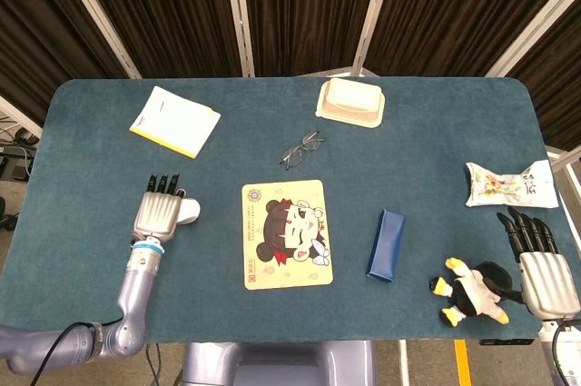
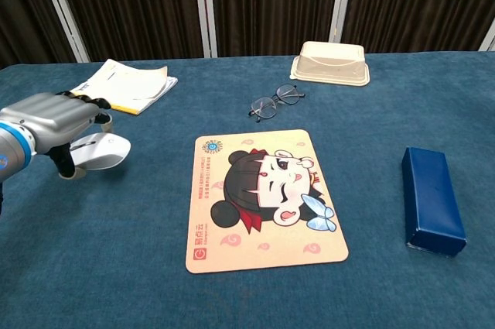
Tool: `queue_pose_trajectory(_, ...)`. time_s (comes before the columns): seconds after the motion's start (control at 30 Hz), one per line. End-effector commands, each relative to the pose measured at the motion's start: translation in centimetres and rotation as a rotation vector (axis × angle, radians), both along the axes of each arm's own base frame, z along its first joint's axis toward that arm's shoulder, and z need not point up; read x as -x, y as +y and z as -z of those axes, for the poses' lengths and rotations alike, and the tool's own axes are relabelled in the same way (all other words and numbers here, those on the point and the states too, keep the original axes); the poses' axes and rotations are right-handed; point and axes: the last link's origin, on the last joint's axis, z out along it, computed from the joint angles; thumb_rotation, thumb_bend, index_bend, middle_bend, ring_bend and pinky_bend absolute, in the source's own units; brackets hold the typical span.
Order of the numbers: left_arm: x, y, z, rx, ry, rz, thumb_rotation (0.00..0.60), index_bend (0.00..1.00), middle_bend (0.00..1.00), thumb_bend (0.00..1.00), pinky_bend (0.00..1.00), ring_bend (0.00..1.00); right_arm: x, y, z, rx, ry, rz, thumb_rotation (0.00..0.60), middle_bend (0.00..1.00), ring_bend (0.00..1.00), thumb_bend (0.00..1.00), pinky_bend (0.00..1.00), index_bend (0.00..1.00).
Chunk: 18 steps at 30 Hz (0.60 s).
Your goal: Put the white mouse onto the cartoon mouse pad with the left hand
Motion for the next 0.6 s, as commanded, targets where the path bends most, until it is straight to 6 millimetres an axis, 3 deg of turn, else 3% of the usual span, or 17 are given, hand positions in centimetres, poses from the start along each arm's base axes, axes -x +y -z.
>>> queue_pose_trajectory(0.03,-1.0,0.3,-0.1,0.018,0.008,0.049,0.600,0.46,0.00,0.46,0.00,0.00,0.0,0.0,0.0,0.000,0.000,0.000,0.600,0.00,0.00,0.06,0.00,0.00)
queue_pose_trajectory(0.37,-5.8,1.3,0.1,0.113,0.102,0.369,0.600,0.50,0.00,0.46,0.00,0.00,0.0,0.0,0.0,0.000,0.000,0.000,0.600,0.00,0.00,0.06,0.00,0.00)
queue_pose_trajectory(0.6,-8.7,1.6,1.6,0.208,0.158,0.646,0.600,0.51,0.00,0.46,0.00,0.00,0.0,-0.1,0.0,-0.002,-0.001,0.001,0.600,0.00,0.00,0.06,0.00,0.00)
